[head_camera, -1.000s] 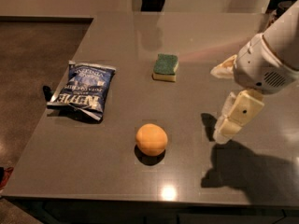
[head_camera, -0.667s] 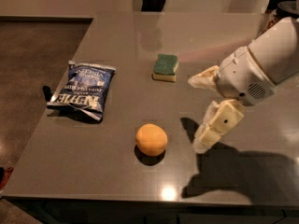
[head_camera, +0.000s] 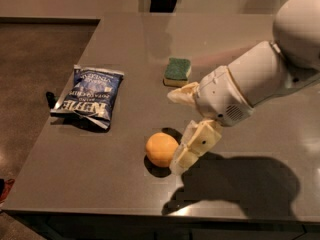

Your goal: Move orange near sponge

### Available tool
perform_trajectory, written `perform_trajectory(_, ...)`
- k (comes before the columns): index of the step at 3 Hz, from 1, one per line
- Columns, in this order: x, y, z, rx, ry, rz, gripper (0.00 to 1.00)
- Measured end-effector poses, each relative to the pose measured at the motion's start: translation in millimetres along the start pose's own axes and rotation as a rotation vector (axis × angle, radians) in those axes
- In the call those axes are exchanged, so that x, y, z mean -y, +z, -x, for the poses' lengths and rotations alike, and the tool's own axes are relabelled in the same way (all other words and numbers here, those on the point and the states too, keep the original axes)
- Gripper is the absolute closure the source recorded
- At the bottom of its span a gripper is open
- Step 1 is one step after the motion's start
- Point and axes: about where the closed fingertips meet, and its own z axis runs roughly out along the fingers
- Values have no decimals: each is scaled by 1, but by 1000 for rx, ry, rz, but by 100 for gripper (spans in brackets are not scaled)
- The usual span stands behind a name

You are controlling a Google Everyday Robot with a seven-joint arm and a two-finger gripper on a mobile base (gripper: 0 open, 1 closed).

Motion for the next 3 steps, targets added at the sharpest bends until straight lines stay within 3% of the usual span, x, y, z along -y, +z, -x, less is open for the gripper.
perform_trajectory(1, 3, 32, -5, -5, -35, -25, 0)
perform_trajectory(2, 4, 45, -11, -11, -44, -40, 0)
perform_trajectory(3, 5, 52, -15, -19, -47, -36, 17)
